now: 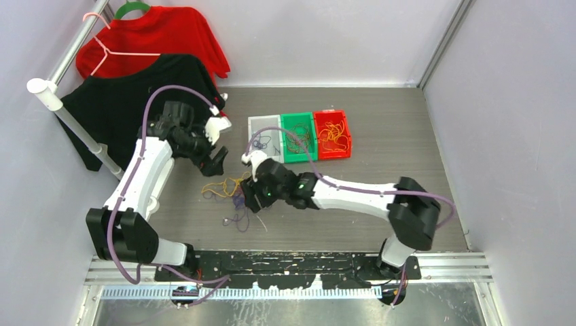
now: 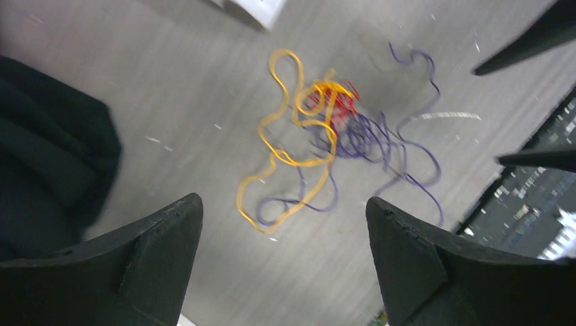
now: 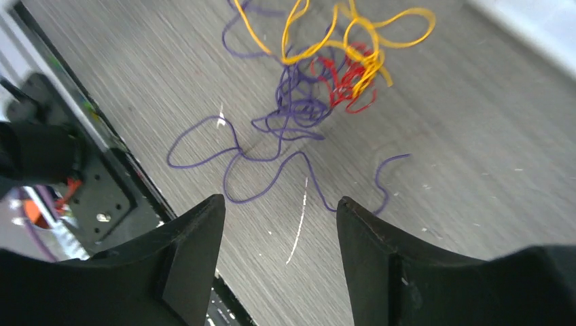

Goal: Untangle the cables

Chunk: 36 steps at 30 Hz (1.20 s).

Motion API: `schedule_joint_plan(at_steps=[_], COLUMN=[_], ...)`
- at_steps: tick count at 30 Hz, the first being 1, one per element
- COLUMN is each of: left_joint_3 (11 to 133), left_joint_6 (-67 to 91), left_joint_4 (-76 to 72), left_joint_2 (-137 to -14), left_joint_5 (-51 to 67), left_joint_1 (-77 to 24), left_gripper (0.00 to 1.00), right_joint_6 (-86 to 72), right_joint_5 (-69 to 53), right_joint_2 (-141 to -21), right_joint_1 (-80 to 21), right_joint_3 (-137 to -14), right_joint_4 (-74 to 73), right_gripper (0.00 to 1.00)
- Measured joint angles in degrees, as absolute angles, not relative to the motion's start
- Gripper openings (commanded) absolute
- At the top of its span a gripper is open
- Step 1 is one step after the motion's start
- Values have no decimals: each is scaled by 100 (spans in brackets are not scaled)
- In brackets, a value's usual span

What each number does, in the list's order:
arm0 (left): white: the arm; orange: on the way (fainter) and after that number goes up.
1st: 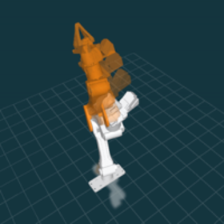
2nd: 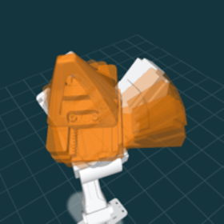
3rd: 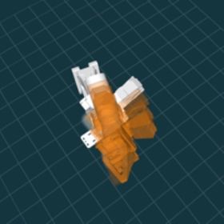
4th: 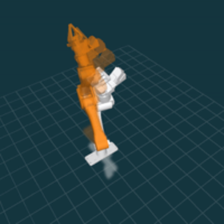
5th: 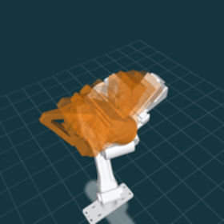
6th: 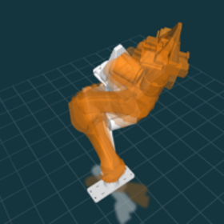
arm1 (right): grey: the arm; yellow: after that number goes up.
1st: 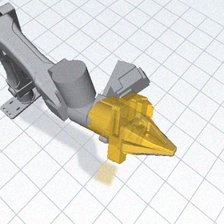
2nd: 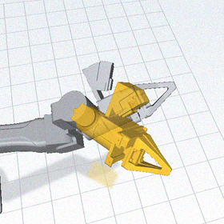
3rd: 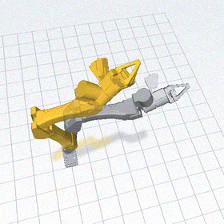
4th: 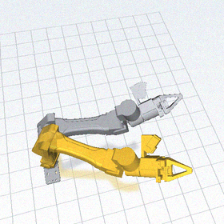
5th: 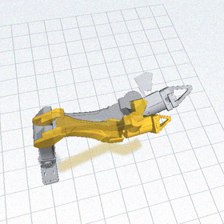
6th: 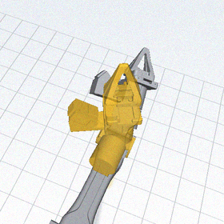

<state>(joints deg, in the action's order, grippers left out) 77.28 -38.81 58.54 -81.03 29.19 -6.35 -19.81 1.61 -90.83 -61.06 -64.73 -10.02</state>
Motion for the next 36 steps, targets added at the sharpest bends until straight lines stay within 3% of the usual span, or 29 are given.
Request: schedule_joint_plan(at_steps=[3, 8, 16, 23, 27, 29, 31, 33, 36], left_joint_3=[7229, 6904, 6602, 6565, 6552, 6552, 6552, 6552, 6547], left_joint_6=[-4125, -4230, -4394, -4394, -4348, -4268, -4215, -4185, -4143], left_joint_4=[6097, 6165, 6149, 6101, 6058, 6007, 5983, 5977, 5972], left_joint_2=[-7948, -7966, -7964, -7926, -7839, -7787, -7736, -7710, -7695], left_joint_5=[3041, 3162, 3371, 3527, 3645, 3730, 3815, 3898, 4040], left_joint_1=[-478, -211, 410, 532, 534, 534, 534, 534, 534], left_gripper=[74, 66, 66, 66, 64, 63, 60, 59, 58], right_joint_6=[-1918, -1610, -961, -231, 21, 86, 148, 123, -64], right_joint_5=[187, 340, -156, -1483, -2062, -2171, -2196, -2167, -2095], right_joint_2=[-9675, -10532, -11174, -11701, -12086, -12307, -12473, -12499, -12436], right_joint_1=[-6302, -6193, -5627, -5297, -5284, -5284, -5284, -5275, -5260], right_joint_3=[-6475, -6827, -7902, -8663, -8919, -9150, -9327, -9345, -9194], right_joint_4=[-884, -805, -740, -1085, -1376, -1514, -1551, -1546, -1186], right_gripper=[64, 60, 59, 61, 50, 37, 32, 38, 64])
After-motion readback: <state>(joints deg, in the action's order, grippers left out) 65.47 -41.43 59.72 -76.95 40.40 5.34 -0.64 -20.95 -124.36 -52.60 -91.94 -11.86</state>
